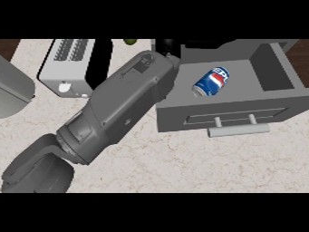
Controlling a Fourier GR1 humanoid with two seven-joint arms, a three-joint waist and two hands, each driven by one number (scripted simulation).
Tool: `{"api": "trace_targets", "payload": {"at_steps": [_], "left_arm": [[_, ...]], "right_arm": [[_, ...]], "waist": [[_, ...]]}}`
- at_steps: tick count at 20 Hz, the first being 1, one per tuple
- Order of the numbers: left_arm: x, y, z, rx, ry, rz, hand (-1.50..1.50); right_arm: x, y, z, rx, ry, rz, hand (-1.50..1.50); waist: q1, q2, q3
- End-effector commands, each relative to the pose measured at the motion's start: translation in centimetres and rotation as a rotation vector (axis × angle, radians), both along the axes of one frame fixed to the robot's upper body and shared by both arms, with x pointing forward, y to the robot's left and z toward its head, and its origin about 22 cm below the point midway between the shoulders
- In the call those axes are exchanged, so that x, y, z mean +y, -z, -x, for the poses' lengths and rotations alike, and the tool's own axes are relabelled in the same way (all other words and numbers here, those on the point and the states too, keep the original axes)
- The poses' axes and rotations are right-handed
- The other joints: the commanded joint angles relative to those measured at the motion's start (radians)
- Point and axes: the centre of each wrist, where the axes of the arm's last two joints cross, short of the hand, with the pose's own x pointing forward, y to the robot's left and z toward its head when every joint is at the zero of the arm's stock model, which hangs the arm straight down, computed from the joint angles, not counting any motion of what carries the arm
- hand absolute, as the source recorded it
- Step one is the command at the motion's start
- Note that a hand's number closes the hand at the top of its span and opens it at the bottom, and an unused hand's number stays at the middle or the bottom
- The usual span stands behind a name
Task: Pick up the can, place it into the drawer and close the drawer
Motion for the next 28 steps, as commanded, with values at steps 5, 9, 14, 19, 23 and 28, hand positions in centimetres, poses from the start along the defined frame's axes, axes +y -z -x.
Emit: {"api": "trace_targets", "payload": {"at_steps": [5,9,14,19,23,28], "left_arm": [[-0.3,-0.3,0.2,-0.072,0.011,0.030,-1.50],[-1.0,-1.3,0.5,-0.101,-0.003,0.018,-1.50],[-0.5,-1.0,0.2,-0.068,0.024,0.047,-1.50],[-1.1,-1.6,0.7,-0.053,-0.014,0.050,-1.50],[-1.1,-1.4,0.7,-0.043,0.005,0.034,-1.50],[-0.3,-2.0,0.7,-0.031,0.004,0.051,-1.50]], "right_arm": [[1.8,-1.6,-1.7,-0.112,-0.026,0.221,-1.50],[4.2,-2.8,-3.2,-0.140,-0.041,0.330,-1.50],[5.5,-2.8,-5.9,-0.120,-0.021,0.475,-1.50],[8.7,-1.3,-9.1,-0.127,-0.029,0.592,-1.50],[12.0,-1.2,-13.6,-0.136,0.007,0.647,-1.50],[12.6,1.1,-17.0,-0.116,-0.001,0.784,-1.50]], "waist": [[0.026,0.000,0.000],[0.045,-0.001,-0.001],[0.075,-0.004,-0.001],[0.076,-0.007,-0.001],[0.092,-0.009,-0.002],[0.107,-0.018,-0.002]]}}
